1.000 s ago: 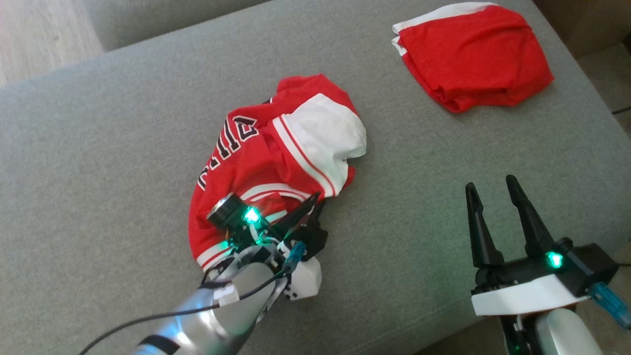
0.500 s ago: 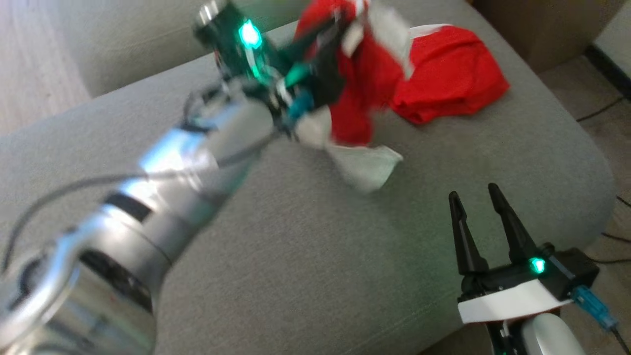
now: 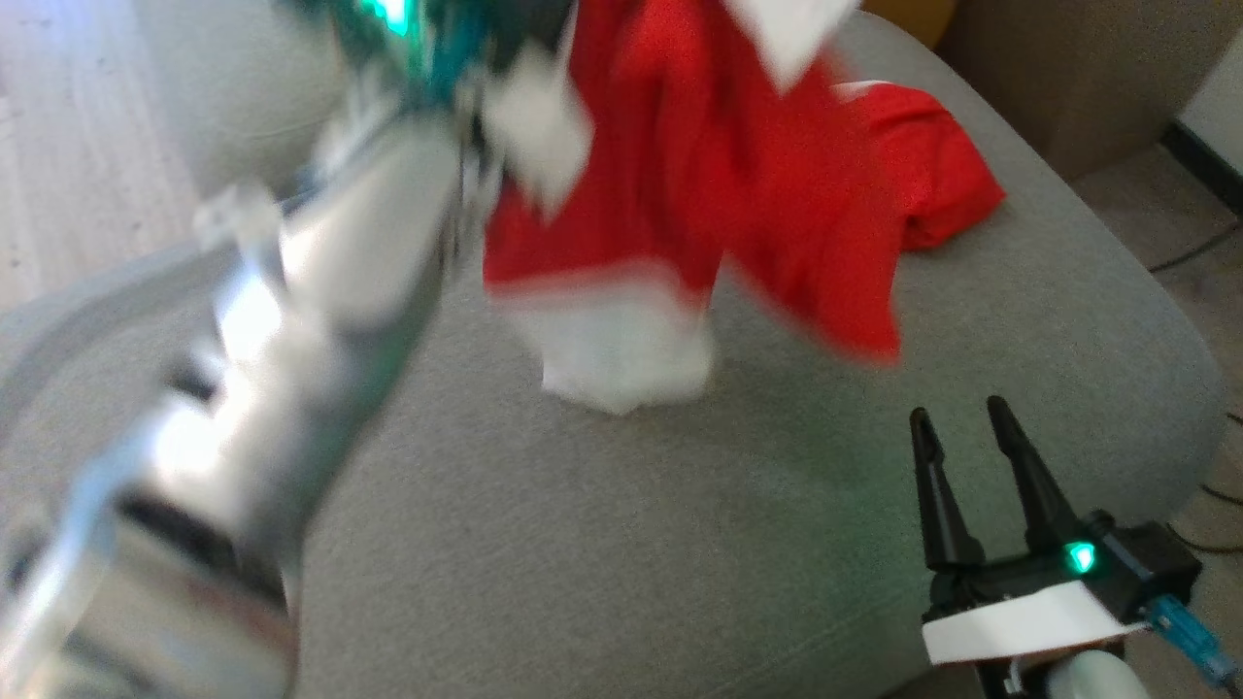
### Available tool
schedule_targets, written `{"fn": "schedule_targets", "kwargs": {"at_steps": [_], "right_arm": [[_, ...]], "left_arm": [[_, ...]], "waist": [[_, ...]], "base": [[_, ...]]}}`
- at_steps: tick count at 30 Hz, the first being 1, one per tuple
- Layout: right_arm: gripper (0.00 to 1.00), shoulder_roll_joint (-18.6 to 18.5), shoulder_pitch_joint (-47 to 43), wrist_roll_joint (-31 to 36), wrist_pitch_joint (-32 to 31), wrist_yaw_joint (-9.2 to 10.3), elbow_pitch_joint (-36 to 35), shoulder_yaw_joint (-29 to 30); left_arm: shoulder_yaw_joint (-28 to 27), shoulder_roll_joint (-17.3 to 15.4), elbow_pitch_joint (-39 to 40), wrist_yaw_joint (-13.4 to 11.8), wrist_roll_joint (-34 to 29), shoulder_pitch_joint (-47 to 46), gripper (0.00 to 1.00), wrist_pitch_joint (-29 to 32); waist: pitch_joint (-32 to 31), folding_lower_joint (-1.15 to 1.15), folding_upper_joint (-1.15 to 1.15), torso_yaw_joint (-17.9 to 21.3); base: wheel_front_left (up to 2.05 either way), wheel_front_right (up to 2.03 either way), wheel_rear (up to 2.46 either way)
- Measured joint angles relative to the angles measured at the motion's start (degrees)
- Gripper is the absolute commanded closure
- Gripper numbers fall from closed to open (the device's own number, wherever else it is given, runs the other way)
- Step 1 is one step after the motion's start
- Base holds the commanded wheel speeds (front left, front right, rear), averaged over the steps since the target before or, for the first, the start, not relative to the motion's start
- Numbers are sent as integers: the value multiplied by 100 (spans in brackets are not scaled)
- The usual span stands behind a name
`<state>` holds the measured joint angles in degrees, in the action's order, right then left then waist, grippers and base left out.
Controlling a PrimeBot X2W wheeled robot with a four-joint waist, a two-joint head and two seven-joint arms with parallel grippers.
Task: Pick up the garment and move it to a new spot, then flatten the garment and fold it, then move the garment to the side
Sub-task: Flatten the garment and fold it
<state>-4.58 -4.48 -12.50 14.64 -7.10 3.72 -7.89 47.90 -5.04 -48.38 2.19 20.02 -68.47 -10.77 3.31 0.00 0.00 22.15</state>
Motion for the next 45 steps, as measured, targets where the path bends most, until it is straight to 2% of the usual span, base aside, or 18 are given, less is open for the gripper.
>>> {"fn": "schedule_targets", "kwargs": {"at_steps": [5, 7, 10, 16, 17, 18, 22, 27, 30, 39, 45], "right_arm": [[0, -5, -97, 49, 0, 0, -83, 133], [0, -7, -112, 49, 0, 0, -94, 142], [0, -8, -103, 49, 0, 0, -120, 152], [0, -18, -108, 57, 0, 0, -129, 192], [0, -19, -110, 57, 0, 0, -129, 197], [0, -19, -111, 57, 0, 0, -129, 202], [0, -21, -113, 57, 0, 0, -129, 197], [0, -65, -120, 57, 0, 0, -127, 188], [0, -91, -135, 57, 0, 0, -125, 176], [0, -93, -151, 56, 0, 0, -113, 49], [0, -98, -146, 55, 0, 0, -102, 32]], "left_arm": [[-12, -212, -129, 27, 681, 2362, 100, 223], [-23, -349, -116, -79, 846, 3112, 100, 222], [-190, -497, 69, -291, 1111, 3927, 100, 126], [-368, -610, 915, -680, 1430, 4948, 100, -57], [-369, -658, 1077, -748, 1432, 5098, 62, -79], [-369, -705, 1232, -829, 1445, 5247, 0, -90], [-332, -898, 1801, -1240, 1354, 5736, 0, -89], [4, -1209, 2705, -2009, 424, 5782, 0, -94], [270, -1270, 3105, -2228, -44, 5616, 0, 87], [704, -1245, 3062, -2320, -817, 4707, 0, 627], [784, -1084, 2492, -2179, -909, 4278, 0, 717]], "waist": [[-30, 0, 0, -341], [-27, 0, 0, -470], [-11, 0, 0, -630], [24, 0, 0, -875], [28, 0, 0, -911], [30, 0, 0, -943], [21, 0, 0, -1015], [-18, 0, 0, -1030], [-24, 0, 0, -1018], [49, 0, 0, -894], [131, 0, 0, -755]], "base": [[0, 0, 0], [0, 0, 0], [0, 0, 0], [0, 0, 0], [0, 0, 0], [0, 0, 0], [0, 0, 0], [0, 0, 0], [0, 0, 0], [0, 0, 0], [0, 0, 0]]}}
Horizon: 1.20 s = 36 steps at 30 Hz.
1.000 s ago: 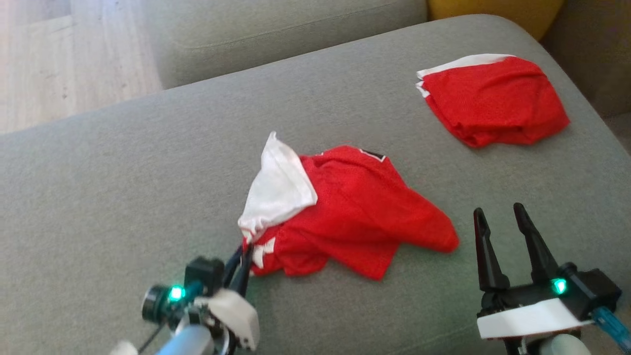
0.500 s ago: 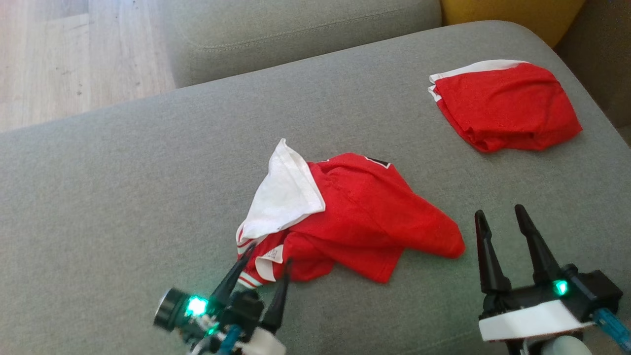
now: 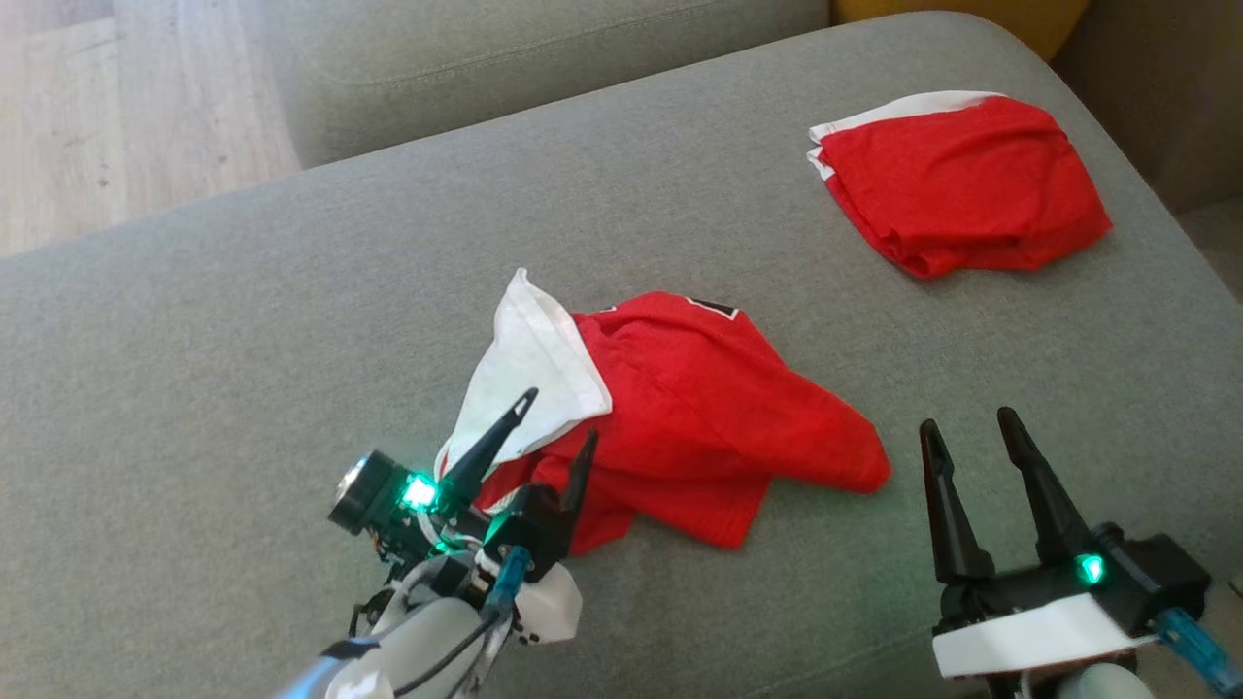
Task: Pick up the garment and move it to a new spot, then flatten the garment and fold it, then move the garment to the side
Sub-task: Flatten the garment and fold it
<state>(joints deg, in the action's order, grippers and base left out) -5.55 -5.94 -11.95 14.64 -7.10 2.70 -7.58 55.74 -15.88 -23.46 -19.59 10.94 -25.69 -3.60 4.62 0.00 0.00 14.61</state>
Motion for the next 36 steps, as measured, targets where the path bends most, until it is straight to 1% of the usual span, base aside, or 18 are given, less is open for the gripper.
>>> {"fn": "schedule_targets", "kwargs": {"at_steps": [5, 12, 13, 14, 15, 16, 17, 21, 24, 28, 32, 33, 34, 36], "right_arm": [[0, -21, 4, 0, 0, 0, 7, 3], [0, -26, 30, 0, 0, 0, 9, -9], [0, -27, 46, 0, 0, 0, 11, -12], [0, -29, 58, 0, 0, 0, 11, -16], [0, -29, 62, 0, 0, 0, 11, -21], [0, -31, 60, 0, 0, 0, 14, -21], [0, -33, 60, 0, 0, 0, 15, -21], [0, -42, 58, -1, 0, 0, 22, -27], [0, -121, 51, -109, 0, 0, 115, -219], [0, -298, 43, -397, 0, 0, 374, -636], [0, -468, 43, -932, -1, 0, 759, -1088], [0, -502, 44, -1101, -1, 0, 879, -1211], [0, -593, 48, -1472, -1, 0, 1124, -1491], [0, -647, 65, -1901, -1, 0, 1363, -1759]], "left_arm": [[57, 125, -394, 252, 56, -45, 0, -9], [93, 309, -750, 356, 119, -378, 0, -163], [100, 331, -794, 379, 119, -422, 5, -204], [114, 350, -825, 398, 119, -460, 36, -211], [123, 374, -860, 403, 119, -483, 62, -238], [134, 393, -902, 419, 119, -491, 98, -260], [147, 400, -942, 443, 120, -491, 100, -261], [130, 401, -969, 443, 218, -491, 100, -388], [-19, 325, -809, 309, 234, -491, 100, -582], [-482, -66, -343, 170, 489, -500, 100, -856], [-837, -557, 102, 92, 583, -539, 100, -968], [-905, -661, 188, 91, 583, -558, 100, -989], [-1004, -832, 347, 85, 589, -584, 100, -1016], [-1087, -924, 447, 68, 588, -584, 100, -1017]], "waist": [[39, 0, 0, 73], [98, 0, 0, 89], [105, 0, 0, 82], [112, 0, 0, 76], [115, 0, 0, 69], [117, 0, 0, 62], [117, 0, 0, 56], [95, 0, 0, 15], [89, 0, 0, -55], [95, 0, 0, -191], [101, 0, 0, -327], [105, 0, 0, -357], [119, 0, 0, -413], [144, 0, 0, -465]], "base": [[0, 0, 0], [0, 0, 0], [0, 0, 0], [0, 0, 0], [0, 0, 0], [0, 0, 0], [0, 0, 0], [0, 0, 0], [0, 0, 0], [0, 0, 0], [0, 0, 0], [0, 0, 0], [0, 0, 0], [0, 0, 0]]}}
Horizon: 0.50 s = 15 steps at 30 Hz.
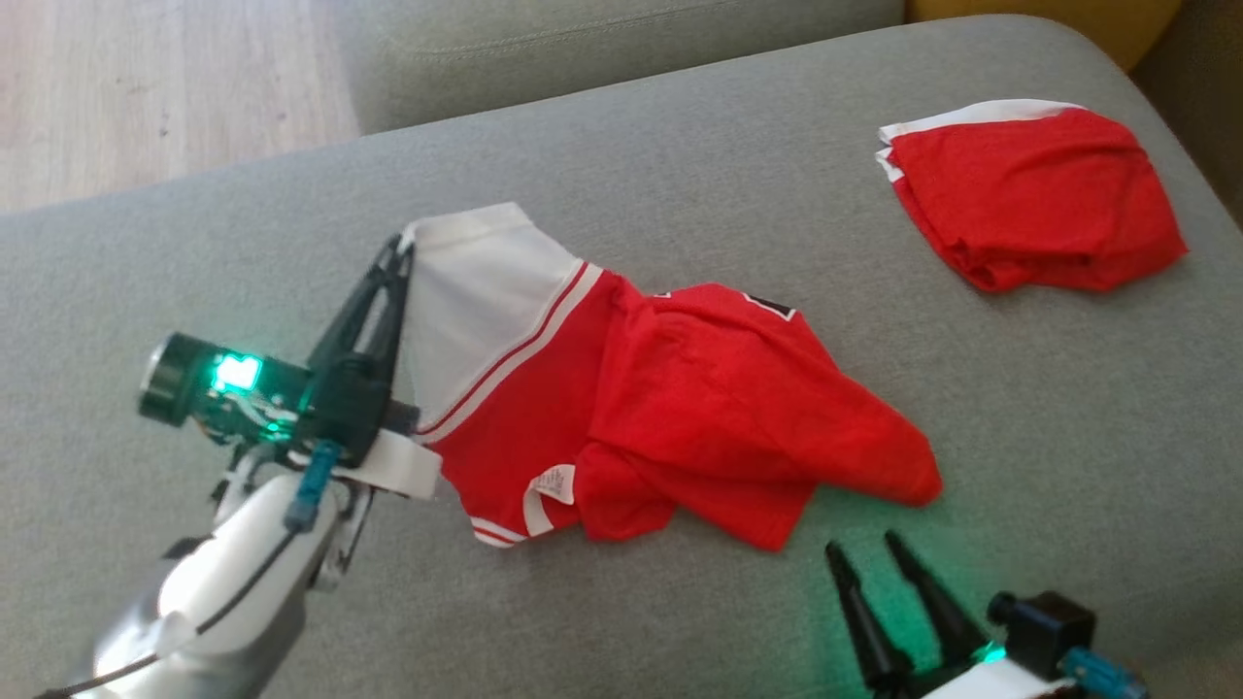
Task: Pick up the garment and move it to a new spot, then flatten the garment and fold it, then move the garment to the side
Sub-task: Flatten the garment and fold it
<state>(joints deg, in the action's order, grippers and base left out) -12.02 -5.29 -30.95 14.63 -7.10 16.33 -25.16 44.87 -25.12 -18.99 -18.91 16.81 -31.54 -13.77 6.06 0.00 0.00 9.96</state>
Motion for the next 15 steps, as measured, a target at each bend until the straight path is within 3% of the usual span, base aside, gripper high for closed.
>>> {"fn": "schedule_targets", "kwargs": {"at_steps": [9, 15], "right_arm": [[0, -176, 891, -2117, 0, 0, 907, -1012], [0, -278, 1336, -2969, 1, 0, 1174, -1481]], "left_arm": [[-68, -205, 289, -76, 0, -134, 100, 8], [-46, -219, 385, -75, -25, -248, 100, 68]], "waist": [[197, 0, 0, -154], [283, 0, 0, -243]], "base": [[0, 0, 0], [0, 0, 0]]}}
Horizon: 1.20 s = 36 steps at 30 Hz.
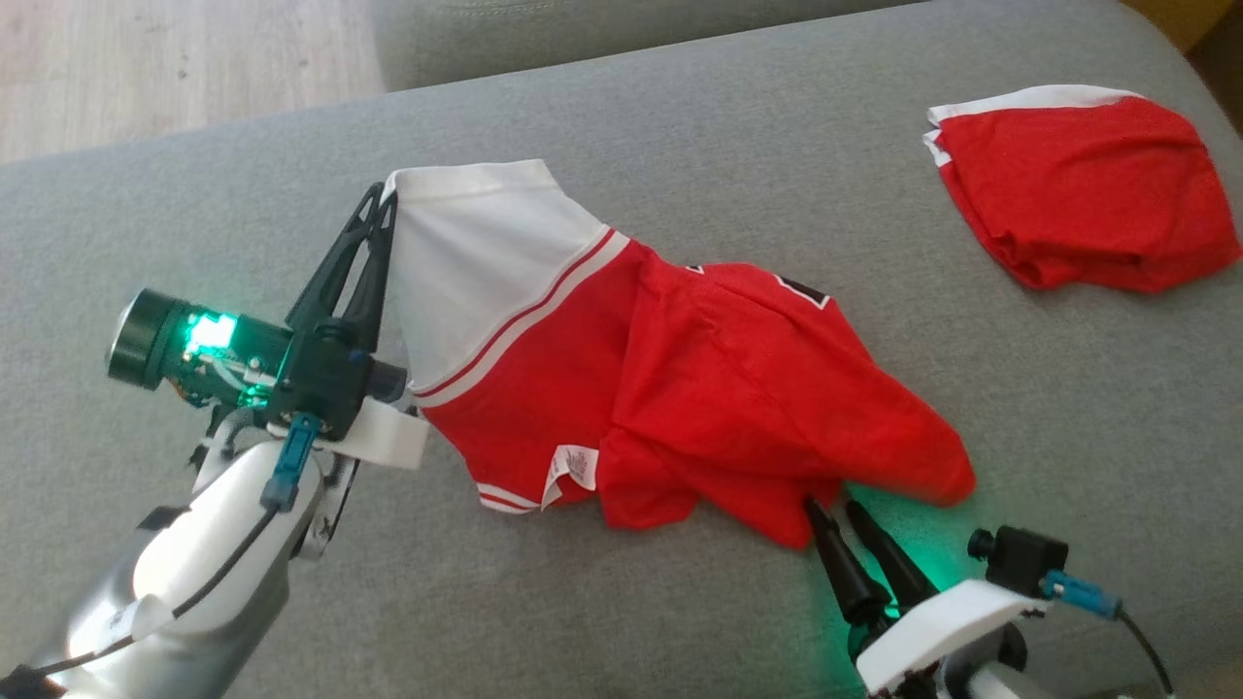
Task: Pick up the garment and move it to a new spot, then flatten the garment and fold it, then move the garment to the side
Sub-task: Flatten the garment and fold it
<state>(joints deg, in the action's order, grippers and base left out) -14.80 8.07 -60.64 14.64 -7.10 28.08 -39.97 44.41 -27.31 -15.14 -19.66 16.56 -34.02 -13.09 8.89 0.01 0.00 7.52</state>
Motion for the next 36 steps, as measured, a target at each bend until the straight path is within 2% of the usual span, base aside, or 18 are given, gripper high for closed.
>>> {"fn": "schedule_targets", "kwargs": {"at_steps": [9, 10, 11, 12, 13, 14, 21, 27, 36], "right_arm": [[0, -154, 434, -859, 32, -1, 188, -458], [18, -180, 446, -902, 32, -1, 189, -502], [45, -199, 455, -932, 32, -1, 190, -534], [65, -215, 461, -958, 32, -1, 194, -555], [93, -226, 463, -971, 32, -1, 198, -561], [100, -230, 463, -995, 31, -1, 197, -560], [100, -394, 348, -957, 13, 0, -159, -481], [100, -781, -44, -499, -1, 0, -915, 201], [100, -1638, -629, 219, -1, 0, -1906, 1246]], "left_arm": [[48, 0, 16, 5, -7, -66, 100, 42], [51, 0, 16, 5, -7, -92, 100, 42], [51, 0, 18, 4, -7, -103, 100, 42], [53, 0, 18, 4, -7, -103, 100, 42], [55, 0, 16, 4, -5, -101, 100, 42], [55, -1, 16, 2, -5, -101, 100, 42], [37, -63, 10, -55, 3, -91, 100, 20], [-34, -215, 99, -157, 26, -59, 100, -40], [-252, -578, 591, -311, 186, 340, 100, -68]], "waist": [[38, 0, 0, -179], [32, 0, 0, -191], [25, 0, 0, -203], [16, 0, 0, -212], [7, 0, 0, -220], [0, 0, 0, -224], [-84, 0, 0, -148], [-252, 0, 0, -7], [-595, -1, 0, 230]], "base": [[0, 0, 0], [0, 0, 0], [0, 0, 0], [0, 0, 0], [0, 0, 0], [0, 0, 0], [0, 0, 0], [0, 0, 0], [0, 0, 0]]}}
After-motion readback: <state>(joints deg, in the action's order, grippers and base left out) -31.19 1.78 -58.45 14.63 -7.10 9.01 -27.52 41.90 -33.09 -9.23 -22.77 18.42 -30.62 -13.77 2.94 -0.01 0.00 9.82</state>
